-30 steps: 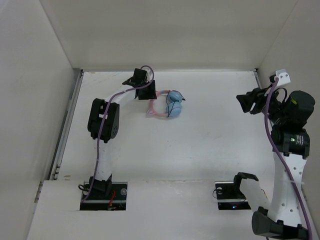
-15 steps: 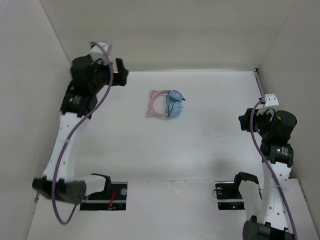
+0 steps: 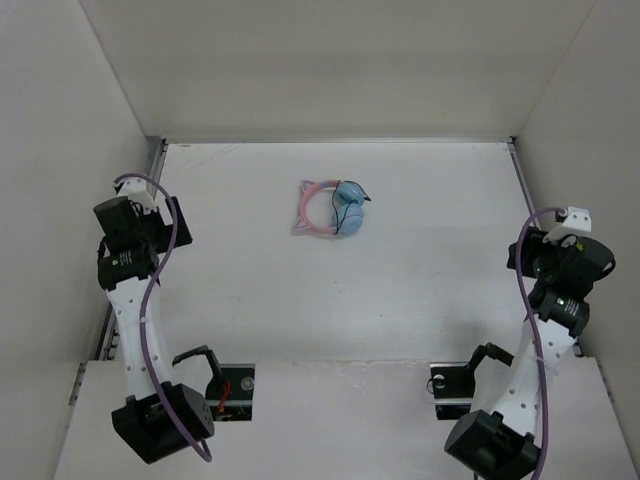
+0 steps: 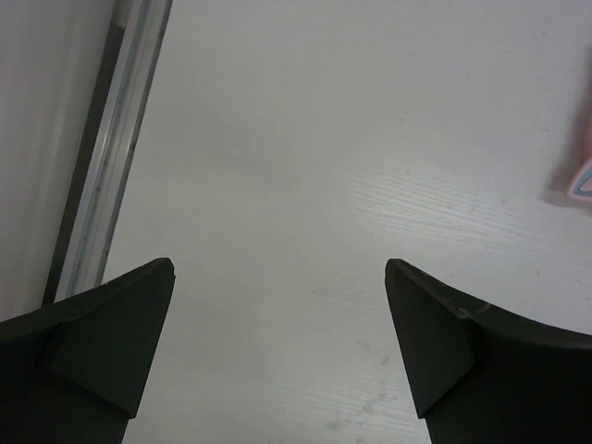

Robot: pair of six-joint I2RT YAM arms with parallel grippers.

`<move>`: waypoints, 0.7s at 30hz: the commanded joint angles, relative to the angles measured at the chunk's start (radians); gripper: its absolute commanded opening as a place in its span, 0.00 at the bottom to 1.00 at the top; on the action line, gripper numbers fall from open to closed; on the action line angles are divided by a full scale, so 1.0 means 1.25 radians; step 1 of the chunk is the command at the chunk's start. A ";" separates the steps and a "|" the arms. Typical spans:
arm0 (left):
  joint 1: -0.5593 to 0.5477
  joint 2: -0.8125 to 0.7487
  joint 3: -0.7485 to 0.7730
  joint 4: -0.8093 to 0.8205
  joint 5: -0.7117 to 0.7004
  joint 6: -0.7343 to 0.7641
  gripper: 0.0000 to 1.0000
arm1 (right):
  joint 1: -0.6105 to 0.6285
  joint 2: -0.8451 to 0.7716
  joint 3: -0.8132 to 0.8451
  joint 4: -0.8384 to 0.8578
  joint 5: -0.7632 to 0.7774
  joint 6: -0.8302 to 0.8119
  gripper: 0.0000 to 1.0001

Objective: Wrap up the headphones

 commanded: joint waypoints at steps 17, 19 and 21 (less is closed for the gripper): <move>0.138 -0.049 0.033 0.022 0.083 -0.007 1.00 | -0.114 0.052 0.166 -0.217 -0.090 -0.056 1.00; 0.142 -0.050 0.030 0.022 0.083 -0.008 1.00 | -0.118 0.055 0.177 -0.235 -0.087 -0.074 1.00; 0.145 -0.050 0.024 0.024 0.083 -0.007 1.00 | -0.135 0.038 0.162 -0.222 -0.082 -0.084 1.00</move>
